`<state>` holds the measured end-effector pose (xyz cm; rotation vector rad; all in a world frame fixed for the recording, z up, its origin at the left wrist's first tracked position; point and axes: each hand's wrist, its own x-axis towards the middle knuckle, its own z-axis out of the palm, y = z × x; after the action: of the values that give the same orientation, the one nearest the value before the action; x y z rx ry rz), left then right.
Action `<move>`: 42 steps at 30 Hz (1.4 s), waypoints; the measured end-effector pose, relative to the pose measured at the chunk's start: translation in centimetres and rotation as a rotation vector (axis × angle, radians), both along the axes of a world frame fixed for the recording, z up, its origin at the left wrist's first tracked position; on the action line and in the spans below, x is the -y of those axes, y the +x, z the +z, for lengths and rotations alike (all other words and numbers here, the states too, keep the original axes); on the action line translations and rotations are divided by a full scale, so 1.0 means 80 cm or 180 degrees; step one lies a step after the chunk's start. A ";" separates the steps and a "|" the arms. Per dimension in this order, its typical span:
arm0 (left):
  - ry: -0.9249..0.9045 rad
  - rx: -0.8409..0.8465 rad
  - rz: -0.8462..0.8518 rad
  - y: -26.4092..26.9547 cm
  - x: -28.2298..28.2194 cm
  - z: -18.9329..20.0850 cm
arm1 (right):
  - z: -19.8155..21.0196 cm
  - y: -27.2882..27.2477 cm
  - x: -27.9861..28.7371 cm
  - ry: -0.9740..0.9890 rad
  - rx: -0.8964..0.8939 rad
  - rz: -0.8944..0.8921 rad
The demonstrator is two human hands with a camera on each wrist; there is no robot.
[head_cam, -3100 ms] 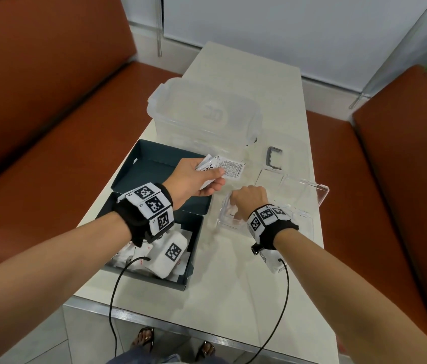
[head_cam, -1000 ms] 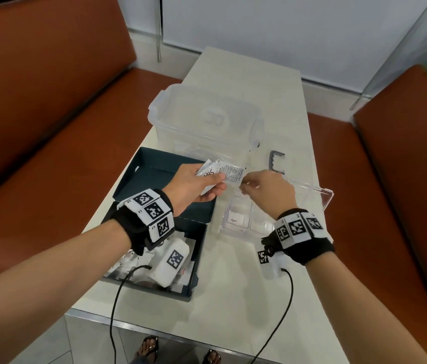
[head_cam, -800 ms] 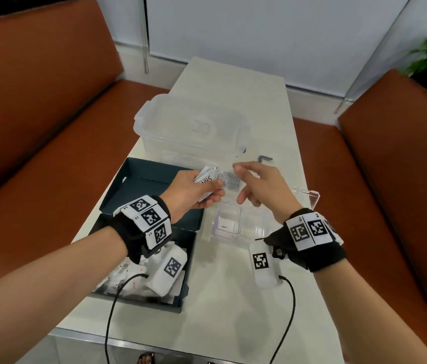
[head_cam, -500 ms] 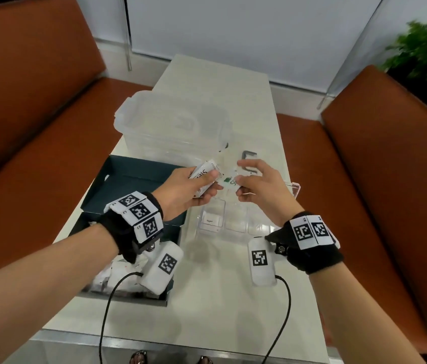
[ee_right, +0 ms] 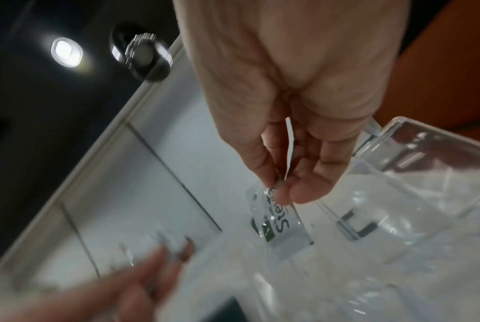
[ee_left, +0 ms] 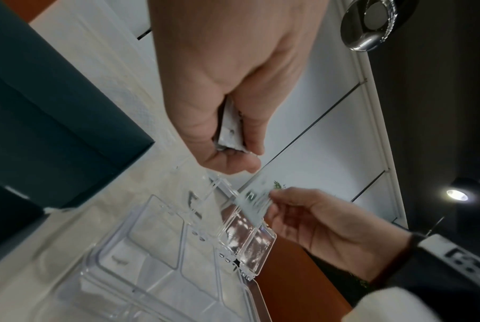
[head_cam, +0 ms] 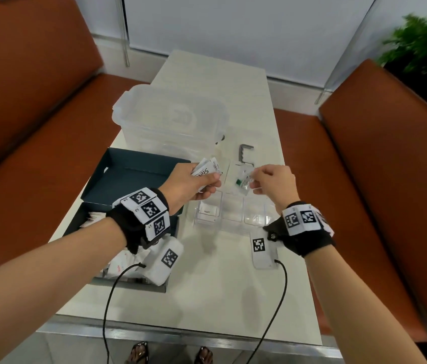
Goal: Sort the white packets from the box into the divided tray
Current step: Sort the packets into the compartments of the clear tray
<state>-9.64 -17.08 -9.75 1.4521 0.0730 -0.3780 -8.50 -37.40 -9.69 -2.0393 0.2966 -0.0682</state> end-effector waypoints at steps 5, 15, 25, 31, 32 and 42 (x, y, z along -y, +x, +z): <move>-0.0004 -0.0017 0.0031 -0.002 -0.010 -0.004 | -0.054 0.005 -0.026 -0.1783 -0.0539 0.0603; 0.0029 -0.0004 0.0043 -0.006 -0.022 -0.007 | -0.101 0.016 -0.041 -0.3569 -0.0693 0.1221; 0.0005 -0.0066 0.0045 -0.004 -0.025 -0.009 | -0.101 0.018 -0.043 -0.4261 -0.0642 0.1791; -0.0116 -0.0190 -0.0005 -0.004 -0.024 -0.014 | -0.096 0.017 -0.043 -0.3934 -0.0743 0.1728; -0.0161 -0.0233 -0.0036 -0.005 -0.023 -0.015 | -0.094 0.015 -0.042 -0.3863 -0.0721 0.1683; -0.1238 -0.1167 0.0009 -0.004 -0.012 0.001 | 0.000 -0.014 -0.059 -0.0557 0.0551 0.0733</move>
<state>-9.96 -16.14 -9.63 0.9871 0.2811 -0.6173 -9.62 -32.64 -9.72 -2.2108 -0.0555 -0.1310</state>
